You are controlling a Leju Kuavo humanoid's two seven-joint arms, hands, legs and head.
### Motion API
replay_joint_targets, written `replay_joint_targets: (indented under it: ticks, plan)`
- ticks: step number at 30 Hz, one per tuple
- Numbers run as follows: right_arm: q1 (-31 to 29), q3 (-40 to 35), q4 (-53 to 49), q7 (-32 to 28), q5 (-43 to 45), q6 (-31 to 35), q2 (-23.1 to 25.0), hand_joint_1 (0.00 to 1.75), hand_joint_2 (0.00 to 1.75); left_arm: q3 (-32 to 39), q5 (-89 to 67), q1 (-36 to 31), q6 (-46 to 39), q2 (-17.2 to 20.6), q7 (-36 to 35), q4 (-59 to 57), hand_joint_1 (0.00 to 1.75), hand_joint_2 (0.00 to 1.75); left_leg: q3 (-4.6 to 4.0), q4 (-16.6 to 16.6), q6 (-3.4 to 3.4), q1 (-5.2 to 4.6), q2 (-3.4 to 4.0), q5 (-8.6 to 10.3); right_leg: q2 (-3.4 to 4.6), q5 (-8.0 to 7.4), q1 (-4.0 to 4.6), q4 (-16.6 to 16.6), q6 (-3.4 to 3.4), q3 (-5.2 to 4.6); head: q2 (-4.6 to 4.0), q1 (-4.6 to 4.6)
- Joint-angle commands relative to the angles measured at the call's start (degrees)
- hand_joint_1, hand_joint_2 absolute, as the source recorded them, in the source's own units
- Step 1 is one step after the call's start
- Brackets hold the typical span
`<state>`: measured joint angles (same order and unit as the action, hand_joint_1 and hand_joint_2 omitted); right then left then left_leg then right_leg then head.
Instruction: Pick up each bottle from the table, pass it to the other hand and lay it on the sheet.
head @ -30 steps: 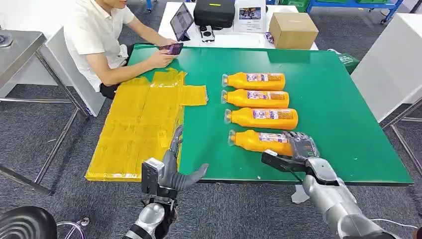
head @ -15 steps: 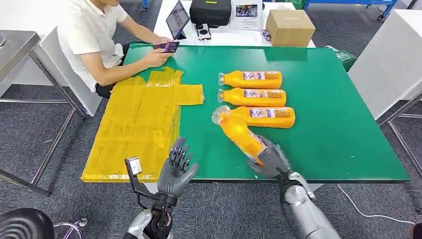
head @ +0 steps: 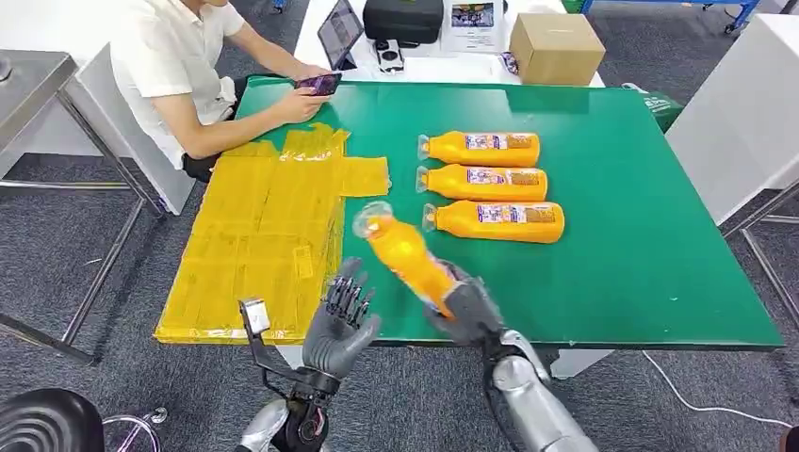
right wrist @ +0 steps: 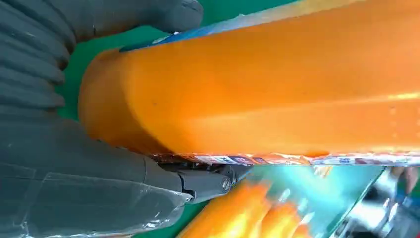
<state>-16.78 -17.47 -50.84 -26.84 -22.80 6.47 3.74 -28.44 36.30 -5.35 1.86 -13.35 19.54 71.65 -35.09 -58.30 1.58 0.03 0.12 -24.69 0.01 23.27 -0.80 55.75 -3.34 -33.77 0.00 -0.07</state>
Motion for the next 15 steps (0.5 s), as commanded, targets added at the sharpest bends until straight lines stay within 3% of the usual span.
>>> replay_joint_targets:
  ticks: [1, 5, 15]
  plan:
    - [-3.5, -13.37, 3.68, 0.34, -3.15, 3.41, 3.9, 1.75, 1.75, -1.09, -5.39, -6.01, -11.44, 0.37, 2.78, -8.15, 0.0, 1.75, 0.25, 0.06, -0.13, 0.05, 0.13, -0.08, 0.13, 0.07, 0.05, 0.01, 0.18, 0.17, 0.0, 0.0]
    - [-2.62, -17.42, 0.05, 1.43, -4.02, 3.84, 3.3, 1.75, 1.75, -1.05, -8.58, -8.06, -14.03, 0.09, 4.56, -11.15, 0.0, 1.75, 0.15, 0.05, -0.11, 0.05, 0.01, -0.05, 0.01, 0.09, 0.03, 0.02, 0.14, 0.11, 0.0, 0.02]
    - [-3.03, -18.21, 0.01, 1.73, -3.57, 3.63, 3.01, 1.75, 1.75, -0.86, -8.67, -7.96, -13.82, -0.15, 4.58, -11.33, 0.0, 1.75, -0.02, 0.03, -0.09, 0.03, -0.05, -0.02, -0.04, 0.06, 0.01, 0.02, 0.11, -0.01, 0.0, 0.02]
